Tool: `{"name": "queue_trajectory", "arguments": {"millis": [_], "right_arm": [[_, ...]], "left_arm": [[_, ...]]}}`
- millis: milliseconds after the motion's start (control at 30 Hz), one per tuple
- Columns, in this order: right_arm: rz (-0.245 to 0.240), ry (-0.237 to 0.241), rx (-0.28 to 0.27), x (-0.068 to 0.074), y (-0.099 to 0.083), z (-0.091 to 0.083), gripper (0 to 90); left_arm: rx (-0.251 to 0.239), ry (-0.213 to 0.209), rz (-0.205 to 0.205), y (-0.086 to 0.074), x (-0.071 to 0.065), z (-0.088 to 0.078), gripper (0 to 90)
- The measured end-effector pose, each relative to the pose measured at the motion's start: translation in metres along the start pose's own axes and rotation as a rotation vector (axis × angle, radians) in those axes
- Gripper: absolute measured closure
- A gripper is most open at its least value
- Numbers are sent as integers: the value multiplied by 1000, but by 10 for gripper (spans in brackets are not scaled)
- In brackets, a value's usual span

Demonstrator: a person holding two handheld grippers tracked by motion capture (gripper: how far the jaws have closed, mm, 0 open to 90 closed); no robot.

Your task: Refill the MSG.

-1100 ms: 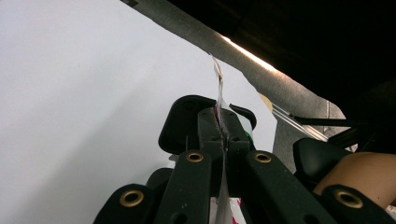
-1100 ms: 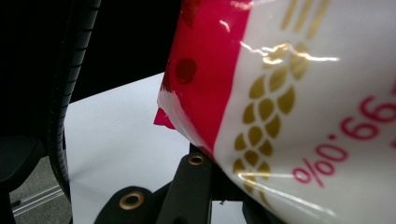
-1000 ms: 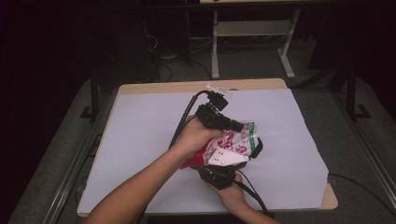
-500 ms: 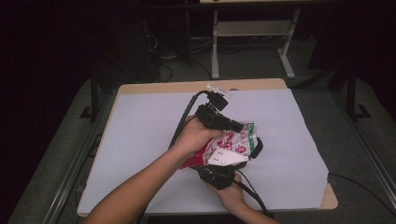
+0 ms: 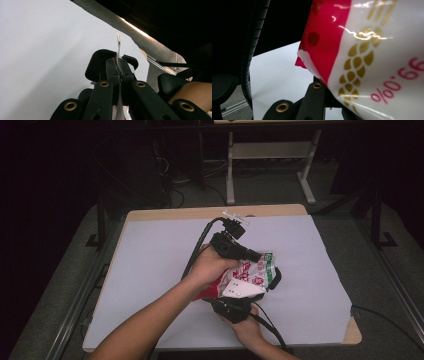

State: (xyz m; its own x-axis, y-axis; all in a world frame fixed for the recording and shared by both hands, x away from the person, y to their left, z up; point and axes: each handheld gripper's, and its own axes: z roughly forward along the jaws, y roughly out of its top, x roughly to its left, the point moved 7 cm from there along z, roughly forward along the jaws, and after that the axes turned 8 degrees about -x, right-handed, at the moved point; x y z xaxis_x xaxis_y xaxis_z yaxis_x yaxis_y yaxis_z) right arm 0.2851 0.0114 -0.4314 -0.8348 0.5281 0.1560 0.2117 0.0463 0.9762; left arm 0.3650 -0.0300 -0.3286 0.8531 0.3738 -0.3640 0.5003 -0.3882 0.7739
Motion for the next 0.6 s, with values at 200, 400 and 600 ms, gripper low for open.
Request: {"name": "queue_trajectory", "arguments": {"millis": [200,400,600], "right_arm": [[0,2,-1,0,0,0,900],[-1,1,-2,0,0,0,900],[0,3,-3,0,0,0,900]], "left_arm": [[4,0,-2,0,0,0,899],[3,-2,-2,0,-1,1,899],[2,-3,-4,0,-1,1,899]]}}
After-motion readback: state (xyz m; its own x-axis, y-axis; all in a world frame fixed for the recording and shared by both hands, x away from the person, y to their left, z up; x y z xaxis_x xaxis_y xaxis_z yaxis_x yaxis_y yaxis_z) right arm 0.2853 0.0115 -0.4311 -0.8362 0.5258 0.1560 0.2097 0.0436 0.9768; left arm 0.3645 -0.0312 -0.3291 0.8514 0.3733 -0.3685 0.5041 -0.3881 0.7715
